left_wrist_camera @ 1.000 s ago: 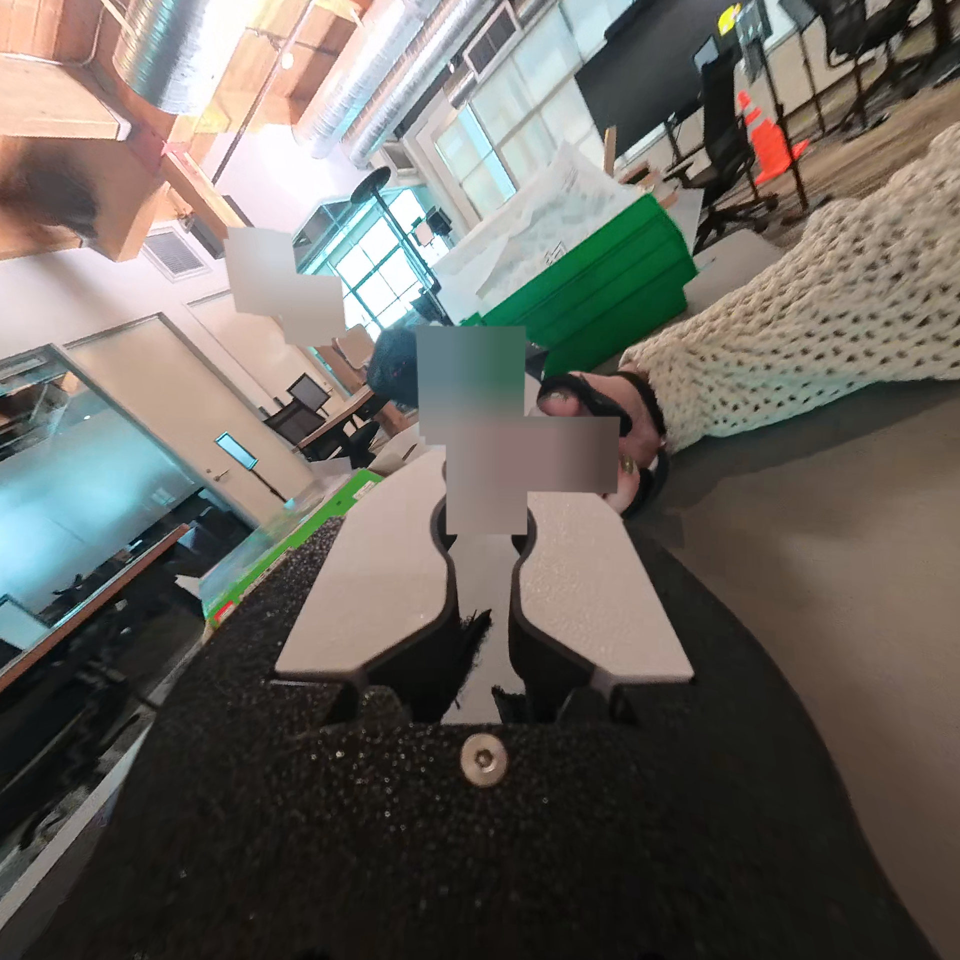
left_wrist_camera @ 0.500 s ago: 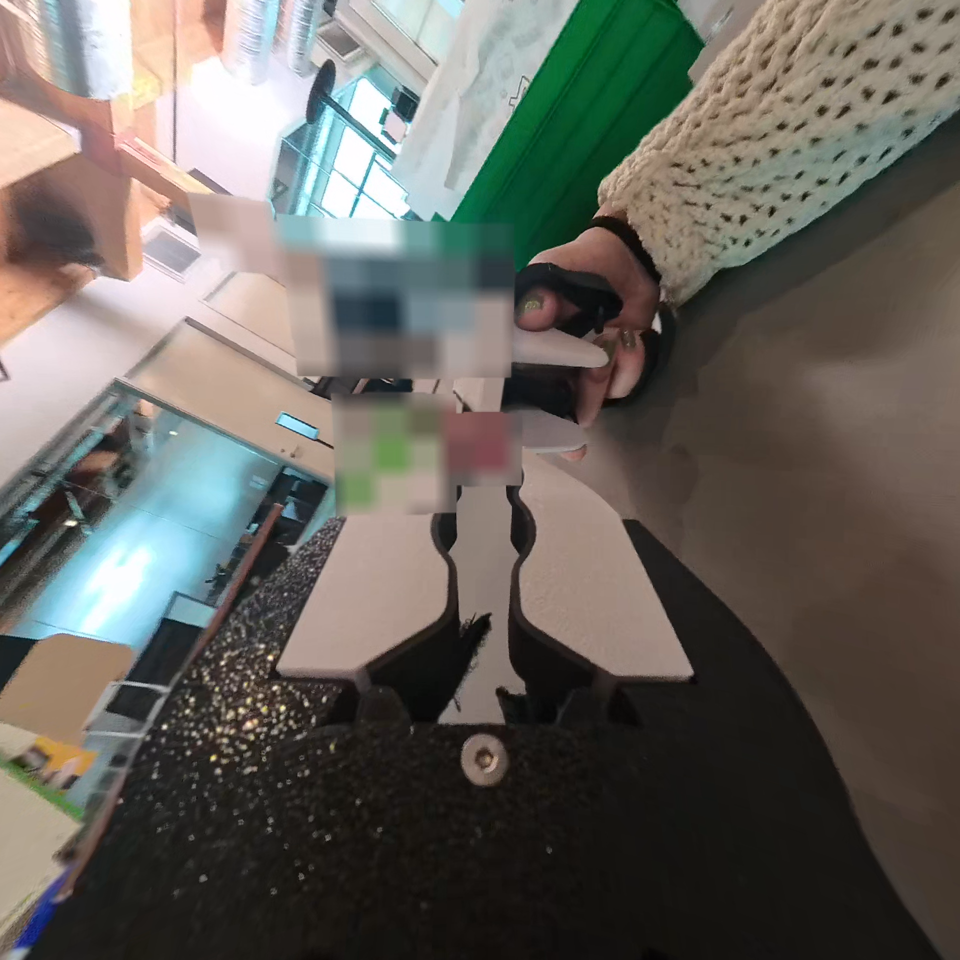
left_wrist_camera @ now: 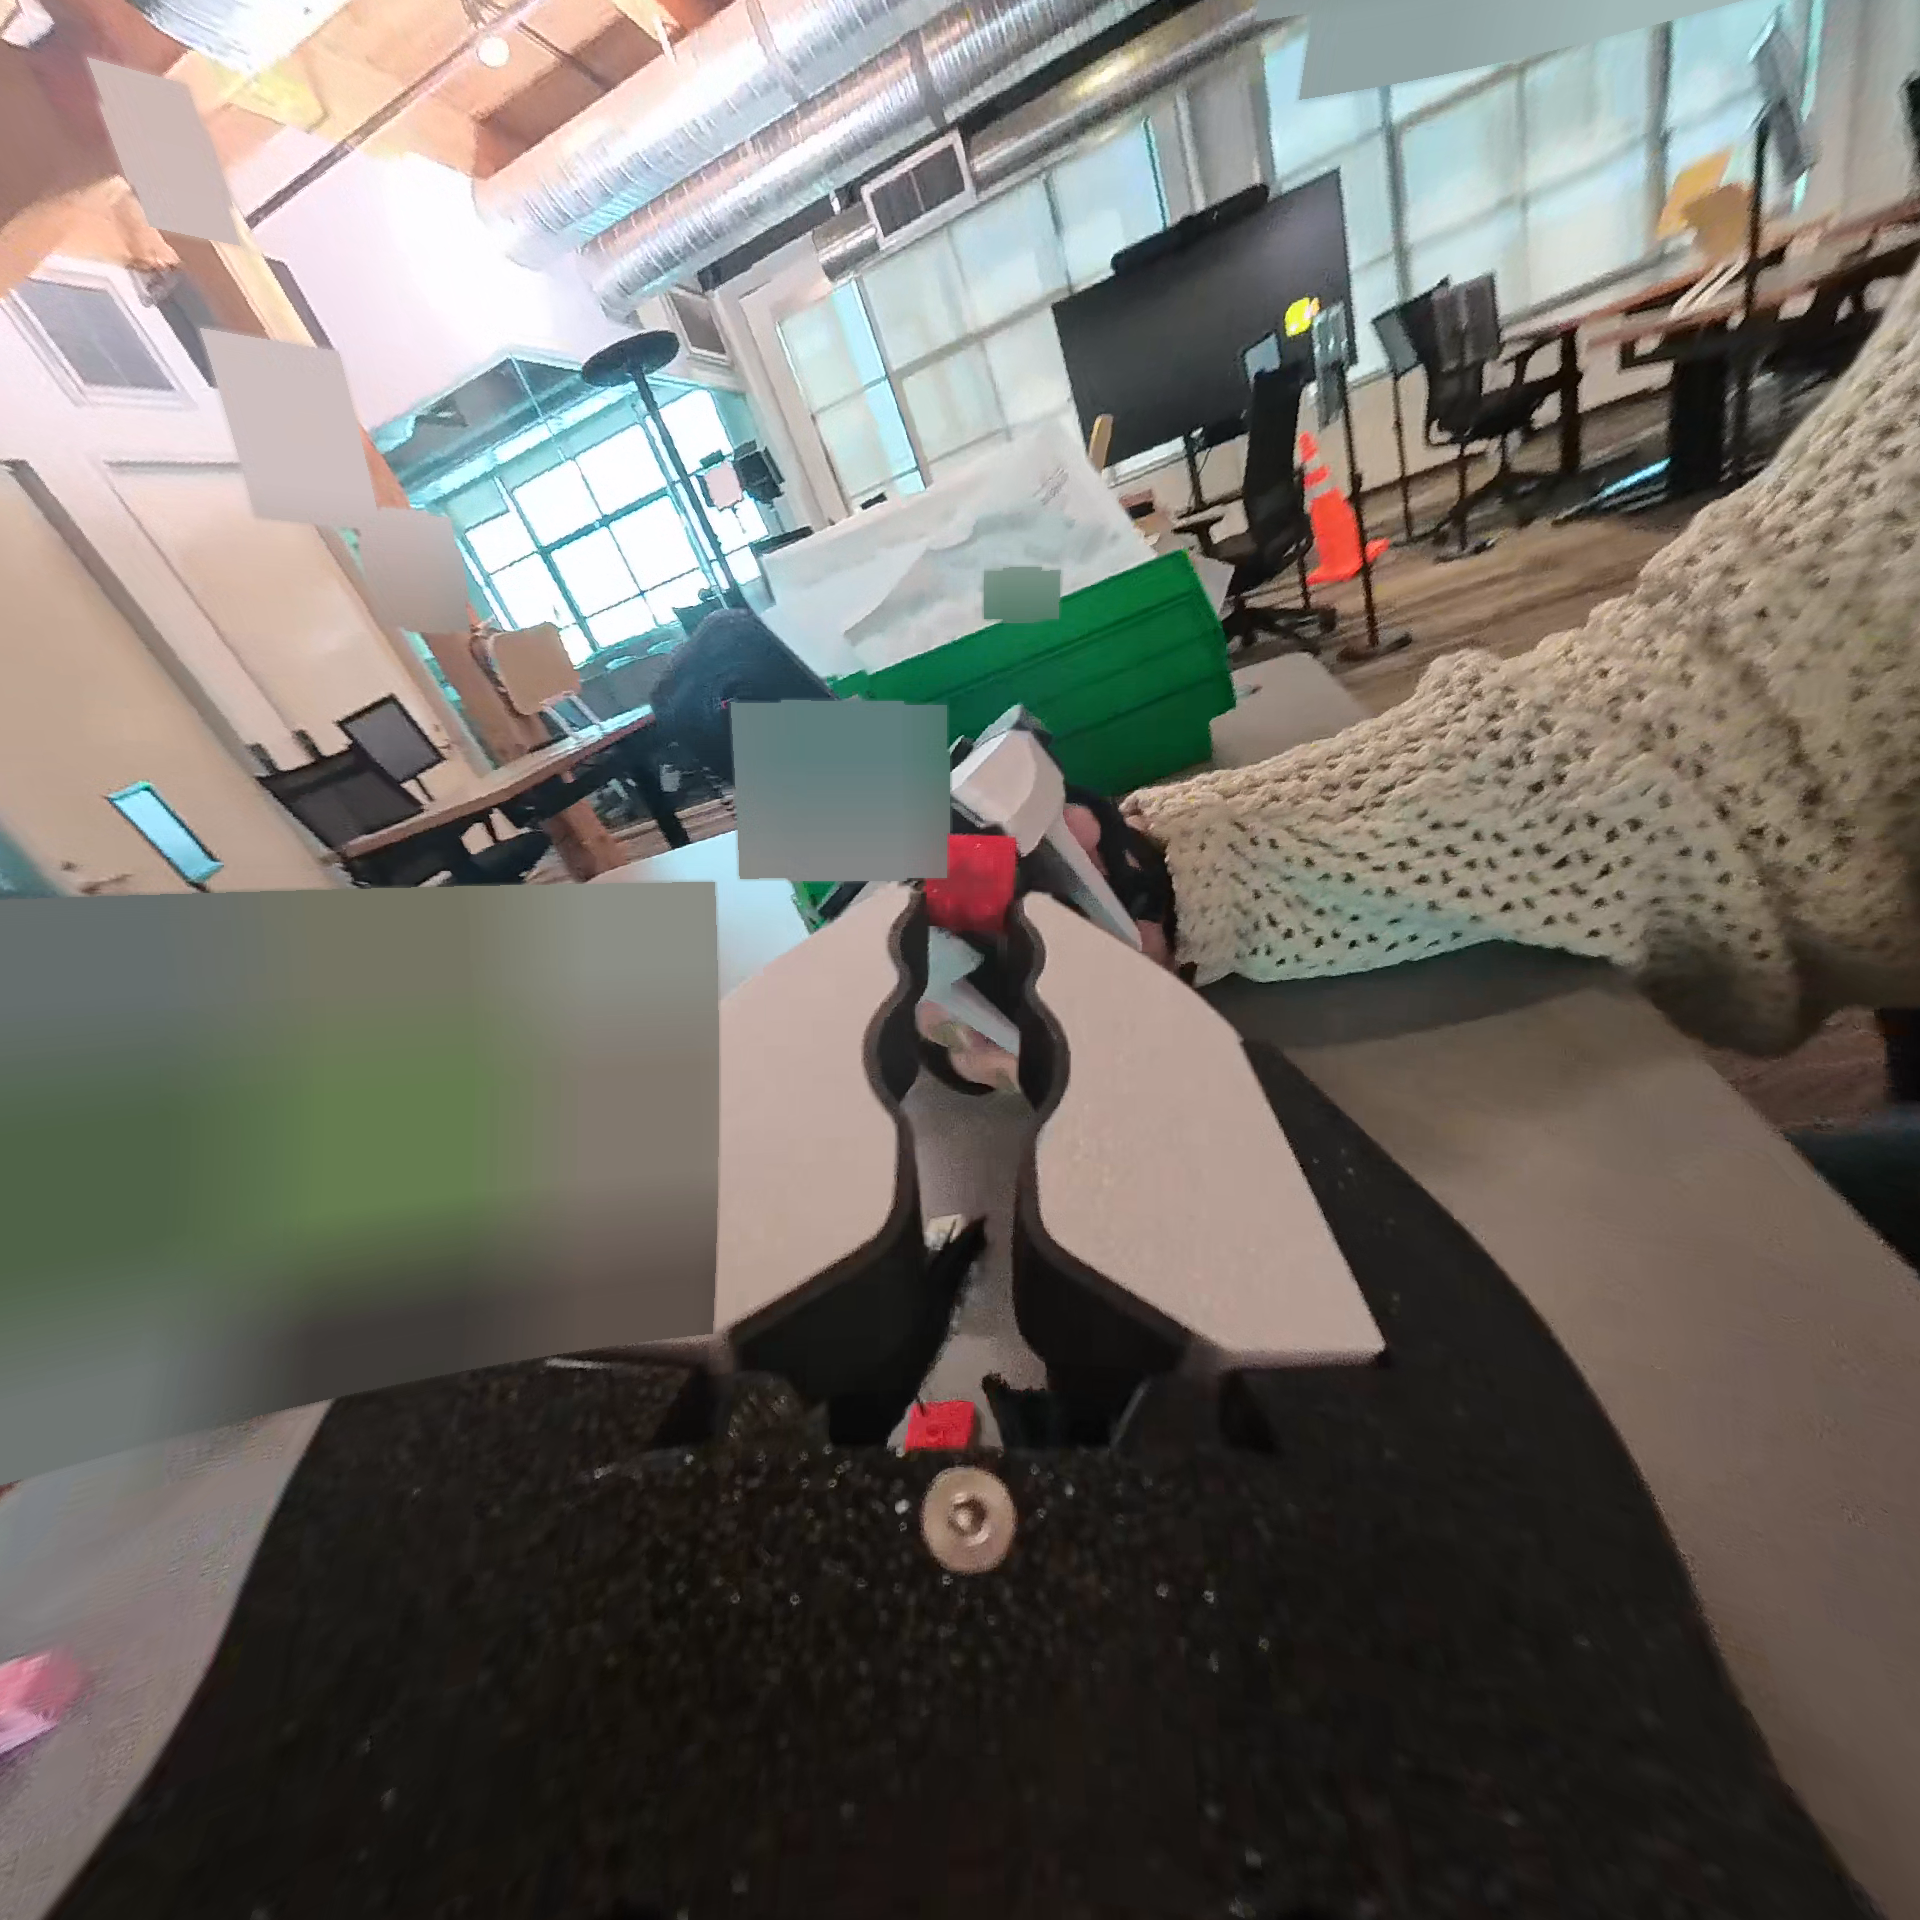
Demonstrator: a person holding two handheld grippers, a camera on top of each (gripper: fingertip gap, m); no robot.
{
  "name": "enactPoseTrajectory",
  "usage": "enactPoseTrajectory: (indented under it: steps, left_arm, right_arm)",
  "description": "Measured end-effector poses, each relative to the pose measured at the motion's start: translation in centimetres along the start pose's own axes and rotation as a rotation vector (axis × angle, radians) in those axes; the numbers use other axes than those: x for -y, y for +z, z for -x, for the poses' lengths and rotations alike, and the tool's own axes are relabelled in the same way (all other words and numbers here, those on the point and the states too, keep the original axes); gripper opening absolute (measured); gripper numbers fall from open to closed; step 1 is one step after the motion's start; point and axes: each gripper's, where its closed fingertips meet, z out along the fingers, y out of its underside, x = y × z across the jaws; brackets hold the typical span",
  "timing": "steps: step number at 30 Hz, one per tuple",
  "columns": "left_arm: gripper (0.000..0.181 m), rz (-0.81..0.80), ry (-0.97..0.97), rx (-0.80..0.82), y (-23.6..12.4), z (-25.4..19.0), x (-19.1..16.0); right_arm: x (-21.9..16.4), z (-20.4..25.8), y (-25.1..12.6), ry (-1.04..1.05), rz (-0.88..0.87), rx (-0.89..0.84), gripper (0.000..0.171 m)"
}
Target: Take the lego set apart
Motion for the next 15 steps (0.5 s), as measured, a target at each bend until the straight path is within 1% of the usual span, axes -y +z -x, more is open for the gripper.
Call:
enactPoseTrajectory:
  steps: [2, 3, 5, 7, 9, 11, 13, 14, 15]
  left_arm:
    - [0.013, -0.024, -0.064, -0.034, 0.0, -0.2, 0.1]
    - [0.012, -0.035, -0.113, -0.053, -0.1, -0.2, 0.2]
    - [0.012, -0.052, -0.169, -0.077, -0.1, -0.2, 0.1]
    - [0.012, -0.034, -0.159, -0.062, -0.1, 0.1, -0.3]
    - [0.012, -0.012, -0.125, -0.016, -0.1, 0.6, -0.6]
    - [0.013, 0.021, -0.088, 0.076, -0.2, 1.8, -1.1]
    - [0.013, 0.090, 0.030, 0.219, -0.5, 3.4, -1.9]
    - [0.013, 0.131, 0.114, 0.268, -0.7, 3.9, -2.3]
    - [0.013, 0.165, 0.190, 0.279, -0.7, 3.9, -2.6]
  right_arm:
    - [-0.1, 0.1, 0.0, 0.001, 0.002, 0.009, 0.013]
    - [-0.2, -0.1, 0.0, -0.020, 0.006, -0.002, 0.000]
    - [-0.2, -0.2, 0.0, -0.032, 0.011, -0.012, 0.000]
    - [-0.3, -0.6, -0.2, -0.019, 0.012, -0.033, 0.000]
    - [-0.2, -1.1, -0.4, -0.014, 0.006, -0.060, 0.000]
    - [0.4, -2.2, -0.8, -0.047, -0.027, -0.141, 0.009]
    - [0.7, -3.7, -1.7, -0.054, -0.049, -0.255, 0.019]
    - [0.7, -4.5, -2.1, -0.041, -0.051, -0.305, 0.024]
    - [0.6, -4.9, -2.3, -0.029, -0.057, -0.324, 0.025]
